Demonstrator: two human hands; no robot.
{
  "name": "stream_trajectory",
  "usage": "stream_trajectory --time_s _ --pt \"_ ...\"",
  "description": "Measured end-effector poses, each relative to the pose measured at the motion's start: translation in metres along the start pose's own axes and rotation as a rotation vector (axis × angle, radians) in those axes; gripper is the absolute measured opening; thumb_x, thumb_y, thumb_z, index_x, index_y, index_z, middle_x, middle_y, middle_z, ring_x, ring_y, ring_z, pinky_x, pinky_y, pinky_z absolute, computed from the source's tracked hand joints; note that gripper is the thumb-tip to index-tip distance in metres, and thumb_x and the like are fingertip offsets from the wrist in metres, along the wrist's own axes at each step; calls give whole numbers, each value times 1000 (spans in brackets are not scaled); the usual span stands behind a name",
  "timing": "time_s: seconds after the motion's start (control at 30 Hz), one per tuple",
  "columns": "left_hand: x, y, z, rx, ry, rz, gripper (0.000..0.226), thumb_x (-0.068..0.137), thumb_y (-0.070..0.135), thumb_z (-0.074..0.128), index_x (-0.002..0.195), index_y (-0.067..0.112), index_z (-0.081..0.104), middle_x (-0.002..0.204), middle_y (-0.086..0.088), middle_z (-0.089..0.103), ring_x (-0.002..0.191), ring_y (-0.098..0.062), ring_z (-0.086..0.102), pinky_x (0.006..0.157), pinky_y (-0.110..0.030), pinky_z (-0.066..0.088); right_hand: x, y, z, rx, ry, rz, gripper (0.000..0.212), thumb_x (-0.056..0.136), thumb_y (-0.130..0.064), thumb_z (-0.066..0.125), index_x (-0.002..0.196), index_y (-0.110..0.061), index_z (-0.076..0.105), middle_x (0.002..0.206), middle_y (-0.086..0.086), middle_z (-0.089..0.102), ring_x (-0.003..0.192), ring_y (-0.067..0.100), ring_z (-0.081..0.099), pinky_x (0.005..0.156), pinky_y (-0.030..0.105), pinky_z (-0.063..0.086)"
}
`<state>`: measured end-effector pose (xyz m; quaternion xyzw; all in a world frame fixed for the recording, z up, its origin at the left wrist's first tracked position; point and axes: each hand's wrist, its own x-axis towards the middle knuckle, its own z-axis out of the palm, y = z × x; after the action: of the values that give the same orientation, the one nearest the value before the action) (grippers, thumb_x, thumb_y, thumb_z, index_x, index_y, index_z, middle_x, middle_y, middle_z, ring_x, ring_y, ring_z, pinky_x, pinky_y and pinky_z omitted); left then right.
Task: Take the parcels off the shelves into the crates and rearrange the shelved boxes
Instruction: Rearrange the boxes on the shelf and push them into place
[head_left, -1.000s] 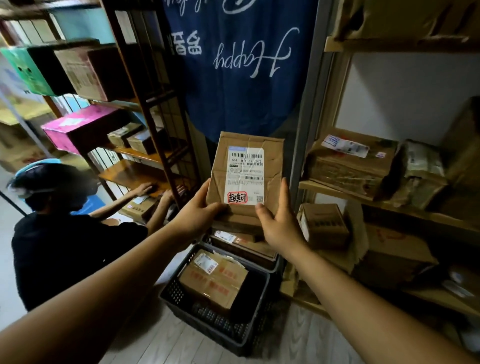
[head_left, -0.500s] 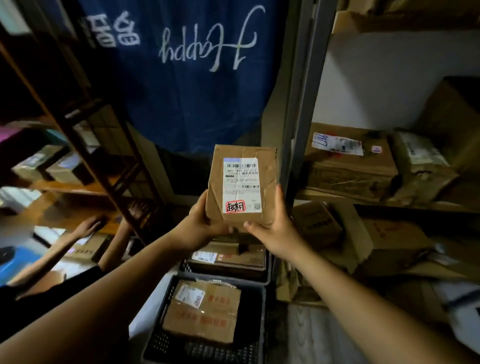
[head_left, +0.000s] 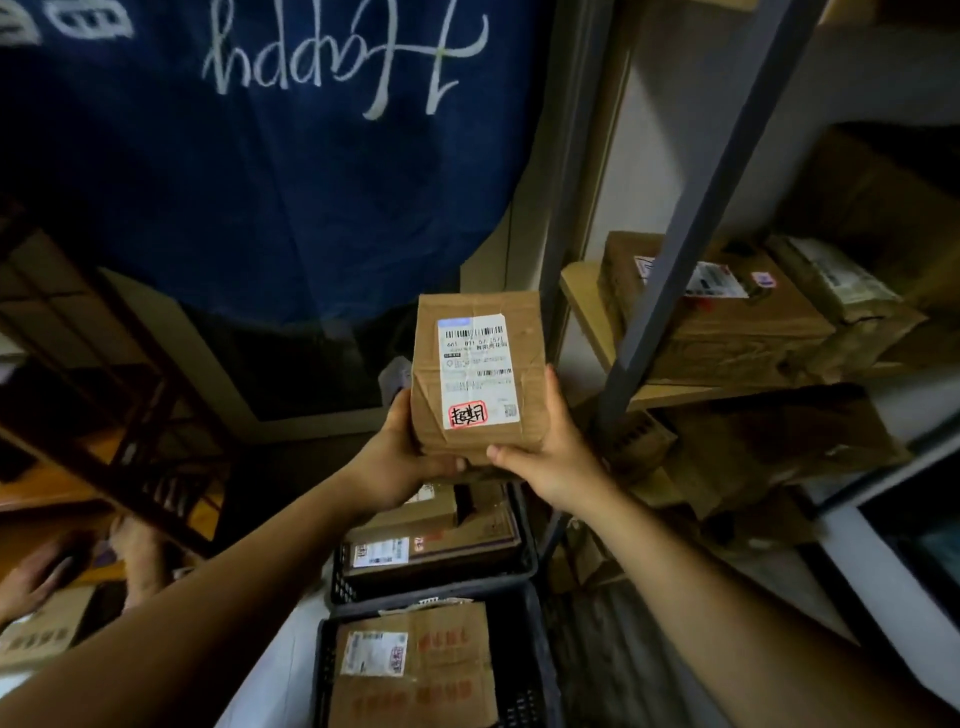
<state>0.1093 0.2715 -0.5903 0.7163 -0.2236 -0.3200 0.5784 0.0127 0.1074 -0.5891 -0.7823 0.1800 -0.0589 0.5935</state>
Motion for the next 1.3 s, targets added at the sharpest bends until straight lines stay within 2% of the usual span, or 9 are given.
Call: stream_trajectory --time_s 0.1,0.23,0.47,0.57,0.7,0.83,0.9,1.03,1.3 --pt "27 -14 -2 -10 28 -21 103 75 -13 67 148 22 4 113 13 51 98 2 55 69 -11 52 30 17 1 -17 6 4 113 77 -8 74 148 -42 -7 129 -27 37 123 -5 31 102 25 27" --pt "59 -49 -3 4 29 -74 122 73 -5 73 147 32 -16 119 22 43 120 -6 47 81 -13 49 60 56 4 14 -16 17 108 78 -5 72 151 -35 -1 143 -14 42 130 1 35 108 30 31" --pt "133 -157 10 -24 58 0 101 67 -25 67 131 31 14 117 18 45 97 22 54 74 -6 47 122 161 40 55 115 111 94 75 3 72 149 -29 23 136 -7 52 124 4 48 107 32 39" --pt "170 -226 7 11 4 -19 117 65 -17 75 141 34 2 129 18 41 116 13 47 93 -16 47 150 209 52 42 171 134 79 79 -1 70 141 -35 34 123 -17 55 117 1 49 98 21 38" --pt "213 -308 8 49 -47 -31 127 62 -3 83 148 27 -6 136 15 41 127 0 42 103 -24 42 185 288 77 -42 234 182 72 89 -9 61 145 -38 28 131 -14 51 125 9 46 104 29 37" --pt "247 -367 11 183 10 -33 121 48 44 85 146 35 14 142 5 43 132 -13 40 108 -39 39 208 352 96 -124 256 217 73 92 -7 55 149 -37 20 142 -7 45 131 15 42 107 33 34" --pt "261 -393 15 463 83 -72 128 50 62 78 150 27 7 155 -3 25 143 -26 18 117 -48 19 217 376 98 -181 242 260 71 94 -8 51 150 -34 16 144 -6 43 131 16 42 99 25 32" --pt "271 -430 24 725 109 -254 124 66 61 72 150 26 -12 158 -1 -15 143 -28 -21 115 -52 -3 228 417 107 -235 214 310 65 96 -10 44 149 -39 17 140 -5 48 123 16 49 90 25 37" --pt "287 -460 57 637 8 -183 111 74 49 72 152 19 -2 160 0 -2 147 -23 -2 119 -39 8 247 454 121 -225 241 356 55 96 -4 40 143 -31 38 132 2 56 121 23 52 99 33 42"
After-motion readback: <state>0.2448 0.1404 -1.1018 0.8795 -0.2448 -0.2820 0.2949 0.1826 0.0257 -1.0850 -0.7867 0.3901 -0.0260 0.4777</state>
